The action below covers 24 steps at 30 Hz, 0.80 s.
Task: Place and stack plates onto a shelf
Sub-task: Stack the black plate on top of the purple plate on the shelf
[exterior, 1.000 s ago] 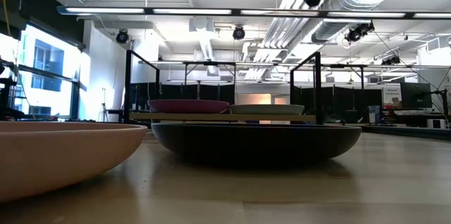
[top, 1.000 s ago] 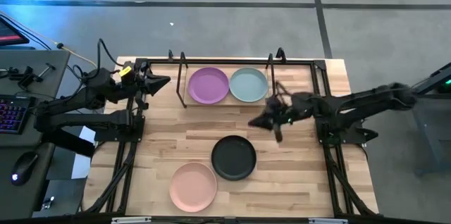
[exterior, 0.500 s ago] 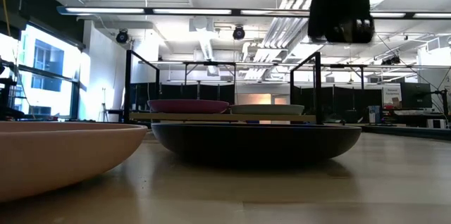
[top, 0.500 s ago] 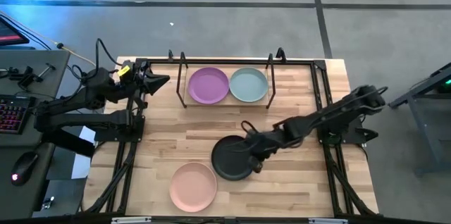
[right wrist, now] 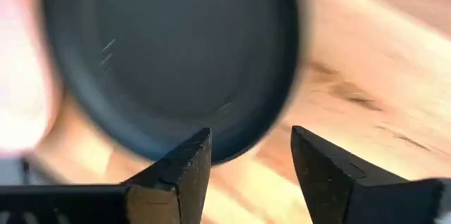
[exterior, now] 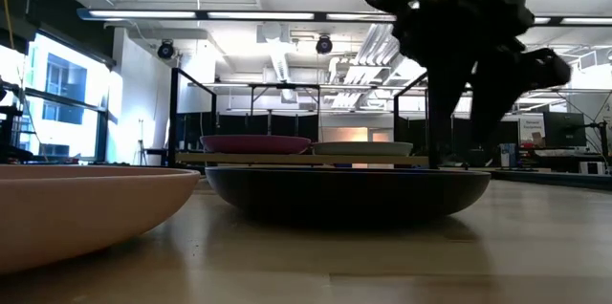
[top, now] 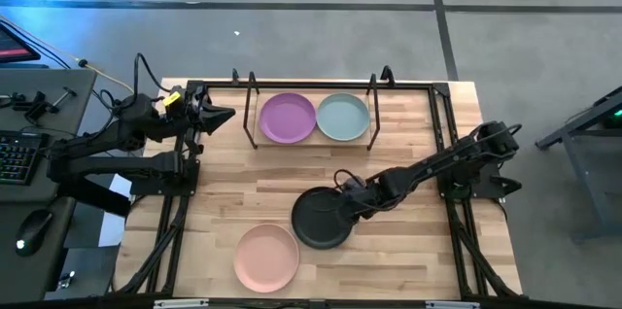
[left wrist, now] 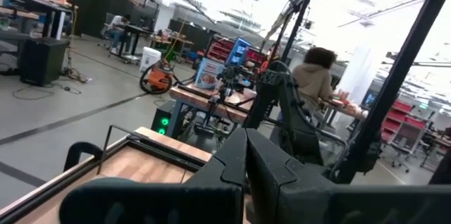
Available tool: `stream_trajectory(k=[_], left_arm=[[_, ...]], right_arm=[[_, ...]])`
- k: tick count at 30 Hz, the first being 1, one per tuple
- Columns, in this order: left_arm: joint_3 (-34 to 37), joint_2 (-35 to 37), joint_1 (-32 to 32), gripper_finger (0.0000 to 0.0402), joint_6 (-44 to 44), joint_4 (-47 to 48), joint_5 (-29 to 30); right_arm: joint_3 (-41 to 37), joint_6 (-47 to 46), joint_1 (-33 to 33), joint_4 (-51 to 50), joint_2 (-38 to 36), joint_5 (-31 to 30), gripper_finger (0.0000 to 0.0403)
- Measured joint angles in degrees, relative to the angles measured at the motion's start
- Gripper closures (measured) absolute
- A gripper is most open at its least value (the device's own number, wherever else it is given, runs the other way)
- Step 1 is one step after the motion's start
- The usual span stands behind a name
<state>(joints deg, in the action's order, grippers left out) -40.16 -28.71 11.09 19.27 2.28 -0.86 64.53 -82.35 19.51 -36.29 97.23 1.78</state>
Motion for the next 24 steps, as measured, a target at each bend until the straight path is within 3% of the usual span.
stream_trajectory(k=[4, 9, 18, 21, 24], left_arm=[[0.0, 0.0, 0.0, 0.0401, 0.0, 0.1, 0.0], [0.0, 0.0, 0.0, 0.0401, 0.0, 0.4, -1.5], [0.0, 0.0, 0.0, 0.0401, 0.1, 1.0, -1.4], [0.0, 0.0, 0.0, 0.0401, 0.1, 1.0, -1.4], [0.0, 0.0, 0.0, 0.0401, 0.2, 0.9, -1.2]], right_arm=[[-0.1, -5.6, 0.0, -1.3, 1.9, -2.3, 0.0222], [-0.1, -5.1, -0.4, 4.4, 6.1, -1.1, 0.0222], [-0.2, -4.7, -1.2, 4.8, 9.3, -0.5, 0.0228], [-0.2, -4.6, -1.2, 4.8, 9.2, -0.5, 0.0274], [-0.1, -1.9, -1.3, 6.3, 8.2, -0.6, 0.0368]])
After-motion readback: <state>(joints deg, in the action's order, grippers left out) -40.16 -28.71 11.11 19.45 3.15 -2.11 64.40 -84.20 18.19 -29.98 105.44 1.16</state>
